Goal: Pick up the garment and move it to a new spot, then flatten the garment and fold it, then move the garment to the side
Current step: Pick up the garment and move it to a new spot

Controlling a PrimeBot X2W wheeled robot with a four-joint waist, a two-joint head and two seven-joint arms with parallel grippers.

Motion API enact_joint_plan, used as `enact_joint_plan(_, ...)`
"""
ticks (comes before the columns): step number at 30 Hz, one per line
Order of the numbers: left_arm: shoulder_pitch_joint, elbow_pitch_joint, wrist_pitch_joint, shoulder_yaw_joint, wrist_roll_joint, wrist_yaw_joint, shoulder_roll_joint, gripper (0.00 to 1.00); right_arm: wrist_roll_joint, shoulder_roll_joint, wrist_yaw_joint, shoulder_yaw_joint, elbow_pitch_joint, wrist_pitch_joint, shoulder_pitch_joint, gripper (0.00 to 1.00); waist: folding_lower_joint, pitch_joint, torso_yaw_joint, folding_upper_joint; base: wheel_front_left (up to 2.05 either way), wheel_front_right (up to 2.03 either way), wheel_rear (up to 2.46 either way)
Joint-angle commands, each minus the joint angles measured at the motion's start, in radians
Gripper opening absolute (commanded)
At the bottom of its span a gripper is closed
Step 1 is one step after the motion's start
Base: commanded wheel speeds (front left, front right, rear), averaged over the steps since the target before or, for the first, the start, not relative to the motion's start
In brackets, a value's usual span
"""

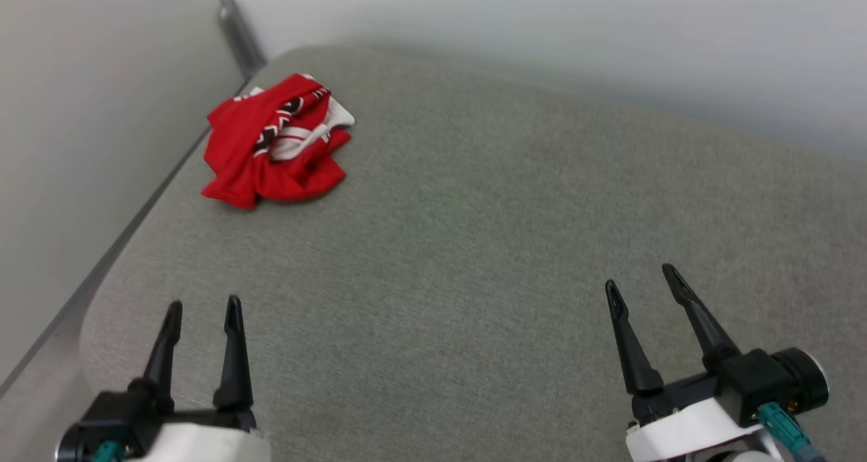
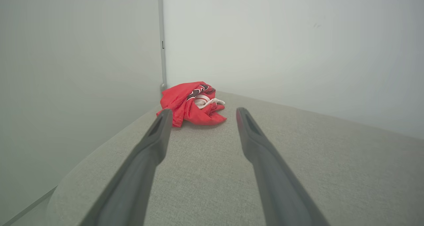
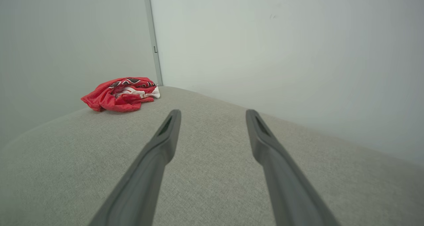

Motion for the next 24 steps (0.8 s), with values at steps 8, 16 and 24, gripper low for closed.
enact_joint_plan(8,-0.278,0.162,-0.002,0.014,-0.056,-0.023,0.182,1.00,-0.093,-0.002,0.000,-0.029,-0.070,-0.002,-0.058,1.00,0.0000,0.240,-0.097,0.0000,0.00,0.00,0.00)
enact_joint_plan(16,-0.623,0.423,0.151,-0.127,-0.325,-0.024,0.554,1.00,-0.125,-0.016,0.000,-0.048,-0.105,-0.002,-0.082,1.00,0.0000,0.377,-0.159,0.0000,0.00,0.00,0.00)
enact_joint_plan(24,-0.809,0.565,0.503,-0.283,-0.640,-0.023,0.774,1.00,-0.132,-0.014,0.000,-0.026,-0.089,-0.002,-0.086,1.00,0.0000,0.442,-0.227,0.0000,0.00,0.00,0.00)
